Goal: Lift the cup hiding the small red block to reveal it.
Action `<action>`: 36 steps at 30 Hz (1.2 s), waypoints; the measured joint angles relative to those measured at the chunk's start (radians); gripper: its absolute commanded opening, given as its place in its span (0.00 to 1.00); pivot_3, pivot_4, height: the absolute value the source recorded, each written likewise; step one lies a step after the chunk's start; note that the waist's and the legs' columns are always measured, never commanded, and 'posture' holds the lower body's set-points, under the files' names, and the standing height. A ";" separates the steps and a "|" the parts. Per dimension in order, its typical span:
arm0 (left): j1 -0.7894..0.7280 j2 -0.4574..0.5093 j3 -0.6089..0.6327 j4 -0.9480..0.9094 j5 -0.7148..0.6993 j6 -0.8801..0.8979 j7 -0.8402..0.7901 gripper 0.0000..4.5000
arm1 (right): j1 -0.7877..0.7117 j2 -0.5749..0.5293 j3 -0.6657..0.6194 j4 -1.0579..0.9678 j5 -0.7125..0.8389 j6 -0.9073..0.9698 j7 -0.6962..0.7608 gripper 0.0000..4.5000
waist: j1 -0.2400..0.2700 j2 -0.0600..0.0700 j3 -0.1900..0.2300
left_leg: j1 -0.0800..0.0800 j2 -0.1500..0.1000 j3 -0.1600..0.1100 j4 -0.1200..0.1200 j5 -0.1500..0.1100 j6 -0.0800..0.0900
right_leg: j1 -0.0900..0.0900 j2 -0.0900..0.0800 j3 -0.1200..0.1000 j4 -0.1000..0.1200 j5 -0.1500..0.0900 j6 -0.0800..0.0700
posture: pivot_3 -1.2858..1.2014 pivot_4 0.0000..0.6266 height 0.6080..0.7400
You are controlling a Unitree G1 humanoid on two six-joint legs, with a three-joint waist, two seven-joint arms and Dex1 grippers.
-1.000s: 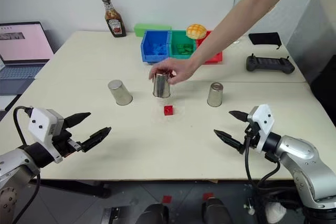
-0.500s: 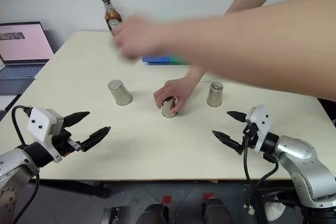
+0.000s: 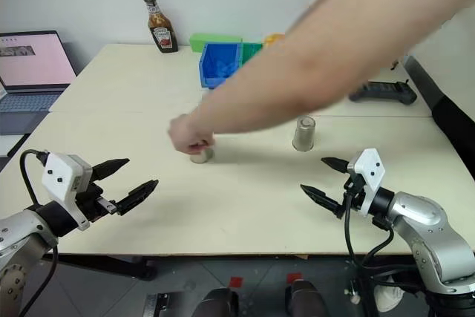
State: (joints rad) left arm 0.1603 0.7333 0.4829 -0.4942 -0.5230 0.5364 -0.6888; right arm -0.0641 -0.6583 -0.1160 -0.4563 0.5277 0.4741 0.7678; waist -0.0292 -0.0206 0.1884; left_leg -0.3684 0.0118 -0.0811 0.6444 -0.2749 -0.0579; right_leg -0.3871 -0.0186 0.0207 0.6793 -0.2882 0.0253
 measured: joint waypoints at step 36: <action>-0.163 -0.014 -0.017 0.162 0.007 0.021 0.070 1.00 | -0.102 0.063 0.053 -0.092 0.100 0.120 -0.058 1.00 | 0.000 0.000 0.000 | 0.000 0.000 -0.001 0.000 0.000 0.000 | 0.000 0.000 -0.001 0.000 0.000 -0.001 | 0.52 0.24 1.00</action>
State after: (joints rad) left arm -0.0031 0.7193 0.4660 -0.3319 -0.5163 0.5571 -0.6186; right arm -0.1658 -0.5953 -0.0635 -0.5485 0.6274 0.5943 0.7099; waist -0.0294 -0.0206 0.1884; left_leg -0.3683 0.0117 -0.0819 0.6445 -0.2749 -0.0579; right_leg -0.3872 -0.0184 0.0199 0.6798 -0.2878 0.0247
